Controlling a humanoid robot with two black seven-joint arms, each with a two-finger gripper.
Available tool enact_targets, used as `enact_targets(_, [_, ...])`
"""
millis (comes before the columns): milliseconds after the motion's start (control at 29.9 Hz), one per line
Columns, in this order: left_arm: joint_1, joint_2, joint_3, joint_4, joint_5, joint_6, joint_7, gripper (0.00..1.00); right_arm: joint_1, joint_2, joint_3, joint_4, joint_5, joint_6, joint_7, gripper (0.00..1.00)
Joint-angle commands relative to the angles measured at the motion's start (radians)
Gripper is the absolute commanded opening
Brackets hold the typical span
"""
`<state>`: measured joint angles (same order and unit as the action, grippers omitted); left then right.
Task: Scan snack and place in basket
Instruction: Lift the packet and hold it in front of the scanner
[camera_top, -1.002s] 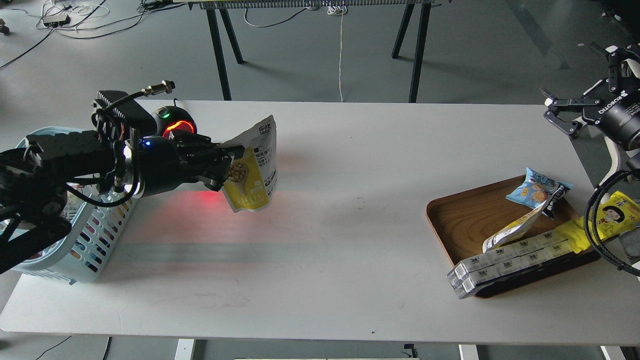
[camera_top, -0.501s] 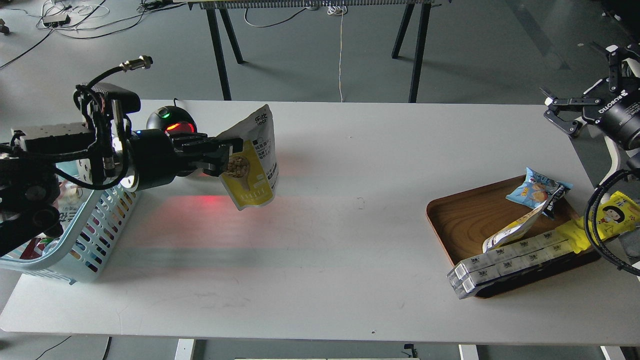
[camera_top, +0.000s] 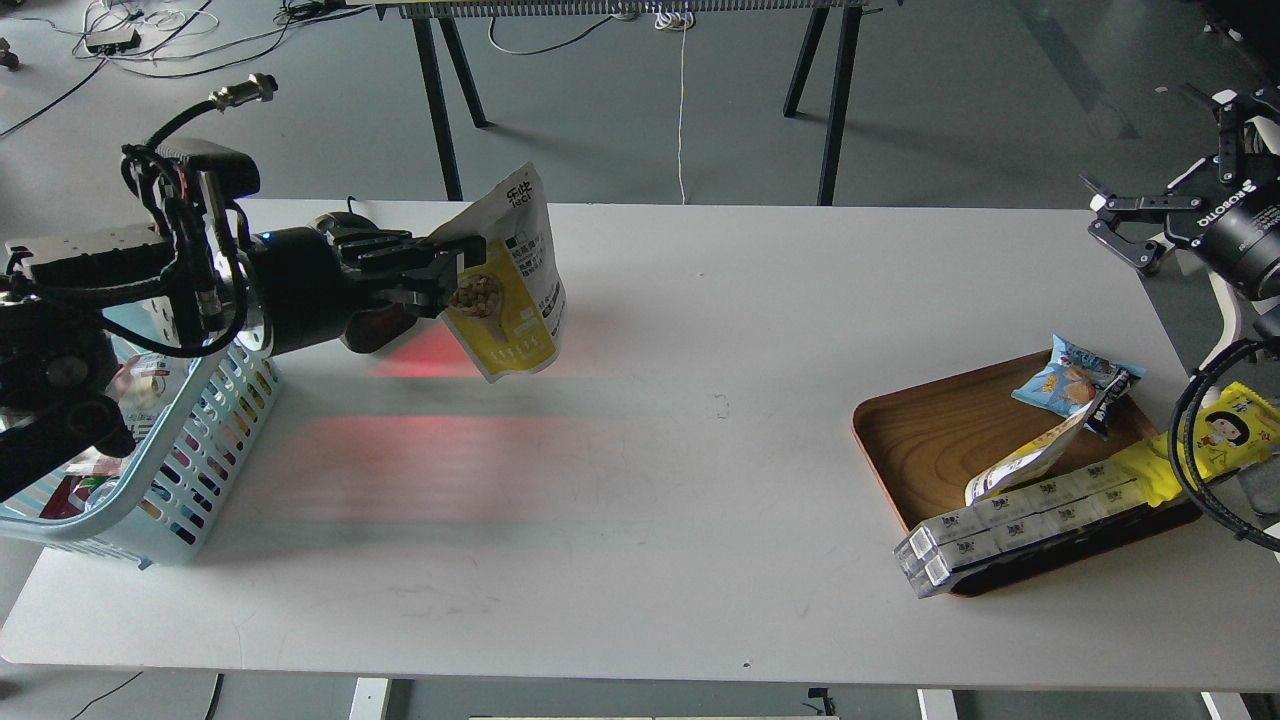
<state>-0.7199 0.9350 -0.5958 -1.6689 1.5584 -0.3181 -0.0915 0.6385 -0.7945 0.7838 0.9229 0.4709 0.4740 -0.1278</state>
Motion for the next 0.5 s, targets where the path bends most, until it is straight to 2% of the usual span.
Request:
enact_targets(0, [0.0, -0.007, 0.008, 0.012, 0.0, 0.034, -0.045, 0.0, 0.001, 0.0, 0.0, 0.001, 0.0, 0.0, -0.001, 0.96])
enact_targets(134, [0.034, -0.007, 0.01, 0.017, 0.002, 0.065, -0.12, 0.0, 0.001, 0.0, 0.0, 0.001, -0.002, 0.0, 0.0, 0.96])
enact_targets(468, [0.074, -0.008, 0.013, 0.073, 0.018, 0.152, -0.252, 0.0, 0.001, 0.0, -0.001, 0.002, -0.015, 0.0, -0.001, 0.96])
